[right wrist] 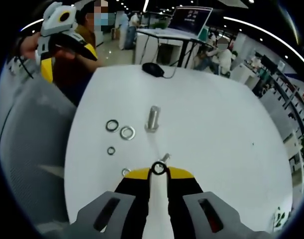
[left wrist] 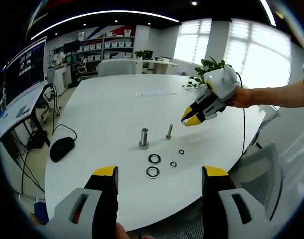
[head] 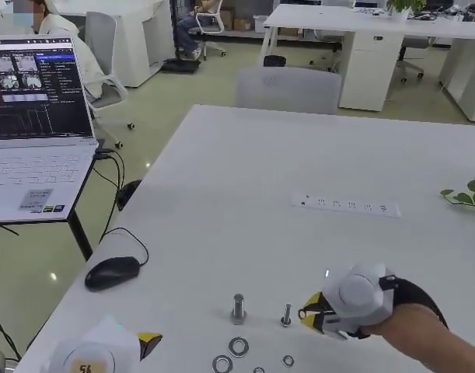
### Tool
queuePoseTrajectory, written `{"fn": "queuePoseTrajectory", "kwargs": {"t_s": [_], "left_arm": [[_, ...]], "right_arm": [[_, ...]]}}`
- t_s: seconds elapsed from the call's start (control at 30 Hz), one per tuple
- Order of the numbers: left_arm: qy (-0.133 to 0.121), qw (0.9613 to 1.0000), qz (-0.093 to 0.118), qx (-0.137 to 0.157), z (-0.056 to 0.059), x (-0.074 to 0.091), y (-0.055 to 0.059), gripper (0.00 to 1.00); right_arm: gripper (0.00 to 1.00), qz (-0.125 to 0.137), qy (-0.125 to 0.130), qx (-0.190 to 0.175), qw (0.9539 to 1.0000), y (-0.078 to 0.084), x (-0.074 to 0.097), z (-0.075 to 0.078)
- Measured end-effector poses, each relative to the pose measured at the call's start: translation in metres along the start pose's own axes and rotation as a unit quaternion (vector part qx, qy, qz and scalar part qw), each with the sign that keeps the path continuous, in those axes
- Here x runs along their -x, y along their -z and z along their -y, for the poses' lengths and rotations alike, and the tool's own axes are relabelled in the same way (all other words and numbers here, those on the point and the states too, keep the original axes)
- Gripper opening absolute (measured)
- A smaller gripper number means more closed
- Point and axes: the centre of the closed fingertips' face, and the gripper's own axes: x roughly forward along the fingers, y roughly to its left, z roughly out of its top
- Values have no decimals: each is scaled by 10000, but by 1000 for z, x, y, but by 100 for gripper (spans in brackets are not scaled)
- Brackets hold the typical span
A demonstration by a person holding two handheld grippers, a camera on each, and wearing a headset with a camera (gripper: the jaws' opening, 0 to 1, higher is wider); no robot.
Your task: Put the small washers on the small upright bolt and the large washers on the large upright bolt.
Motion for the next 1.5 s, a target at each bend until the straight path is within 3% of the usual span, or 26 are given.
{"fn": "queuePoseTrajectory", "kwargs": {"t_s": [0.3, 0.93, 1.5], "left_arm": [[-55, 10000, 2, 66, -4, 2, 3, 67], [-96, 9998, -3, 161, -7, 2, 6, 67], [-115, 9997, -1, 193, -12, 3, 8, 67]], "right_arm": [[13, -64, -144, 86, 9998, -9, -10, 12], [13, -482, -400, 290, 9976, -3, -32, 9], [13, -594, -447, 284, 9968, 0, -36, 10]]}}
